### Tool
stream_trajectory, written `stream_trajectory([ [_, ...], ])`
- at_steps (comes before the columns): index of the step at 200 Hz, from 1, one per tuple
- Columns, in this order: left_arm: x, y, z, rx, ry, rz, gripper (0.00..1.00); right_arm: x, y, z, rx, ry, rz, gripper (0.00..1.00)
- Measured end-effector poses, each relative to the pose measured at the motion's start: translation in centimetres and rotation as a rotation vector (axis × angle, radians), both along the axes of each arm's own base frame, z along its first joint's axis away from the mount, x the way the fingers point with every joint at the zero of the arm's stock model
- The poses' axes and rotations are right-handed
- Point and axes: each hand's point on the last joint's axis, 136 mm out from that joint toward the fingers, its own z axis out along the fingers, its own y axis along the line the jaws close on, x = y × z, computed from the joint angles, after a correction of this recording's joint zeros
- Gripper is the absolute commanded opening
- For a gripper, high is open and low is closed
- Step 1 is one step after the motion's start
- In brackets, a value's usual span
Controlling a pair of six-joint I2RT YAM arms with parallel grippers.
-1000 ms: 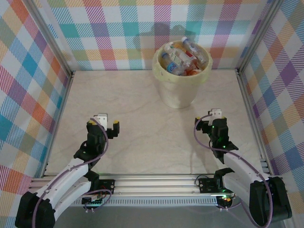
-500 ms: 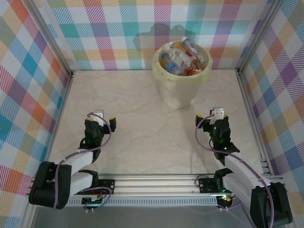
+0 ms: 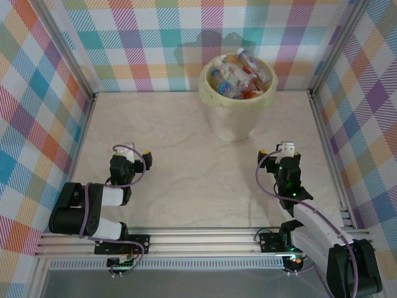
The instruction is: Put the plastic bottles in the bin
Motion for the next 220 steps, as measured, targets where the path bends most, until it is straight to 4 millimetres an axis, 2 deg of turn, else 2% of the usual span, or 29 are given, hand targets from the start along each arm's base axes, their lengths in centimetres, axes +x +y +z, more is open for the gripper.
stream_trajectory([
  [23,0.9,0.1,-0.9,-0.013,0.021,0.006,1.0,0.5,-0.4,-0.6,-0.009,0.01,-0.018,1.0],
  [38,1.7,0.2,-1.2,-0.022,0.047,0.008,1.0,1.0,-0.8,-1.6,-0.021,0.036,-0.031,1.0],
  [75,3.9,-0.1,0.4,-0.03,0.029,-0.006,1.0,2.2,-0.6,-4.1,-0.061,0.099,-0.01,1.0],
  [140,3.5,-0.4,-0.7,-0.027,0.078,-0.011,1.0,5.3,0.0,-5.9,-0.083,0.079,0.066,1.0],
  [177,3.5,-0.3,-0.7,-0.024,0.078,-0.006,1.0,6.0,0.6,-5.5,-0.066,0.038,0.112,1.0],
  [190,3.5,-0.3,-0.7,-0.024,0.079,-0.006,1.0,6.4,0.2,-5.3,-0.051,0.018,0.11,1.0],
  [220,3.4,-0.3,-0.8,-0.024,0.082,-0.006,1.0,6.9,-0.5,-6.7,-0.021,0.067,0.11,1.0],
])
